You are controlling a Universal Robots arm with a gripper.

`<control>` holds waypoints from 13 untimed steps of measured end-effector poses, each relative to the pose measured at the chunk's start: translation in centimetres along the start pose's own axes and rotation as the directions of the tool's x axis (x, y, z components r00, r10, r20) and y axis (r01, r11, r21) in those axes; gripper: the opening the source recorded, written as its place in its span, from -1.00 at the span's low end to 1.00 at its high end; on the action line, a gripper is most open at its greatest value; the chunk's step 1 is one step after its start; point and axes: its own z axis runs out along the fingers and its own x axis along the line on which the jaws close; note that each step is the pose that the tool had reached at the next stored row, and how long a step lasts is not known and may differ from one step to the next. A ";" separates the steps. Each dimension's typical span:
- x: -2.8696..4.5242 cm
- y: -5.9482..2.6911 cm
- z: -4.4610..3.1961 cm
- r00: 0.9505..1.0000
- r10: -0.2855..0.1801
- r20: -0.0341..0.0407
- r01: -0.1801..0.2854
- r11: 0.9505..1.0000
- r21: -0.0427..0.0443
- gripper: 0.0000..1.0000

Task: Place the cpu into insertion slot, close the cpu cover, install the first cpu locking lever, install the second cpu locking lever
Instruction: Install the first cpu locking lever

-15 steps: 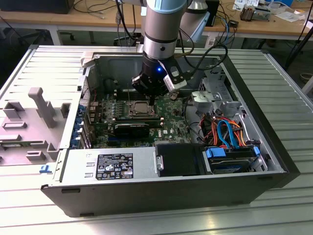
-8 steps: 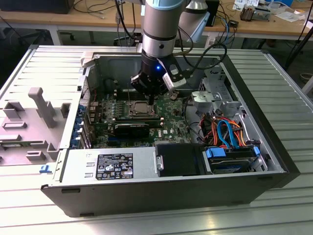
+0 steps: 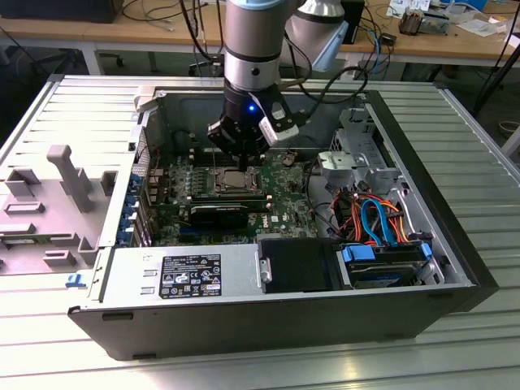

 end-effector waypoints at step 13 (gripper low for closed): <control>5.04 0.22 0.16 1.000 0.000 0.024 0.000 1.000 0.001 -0.79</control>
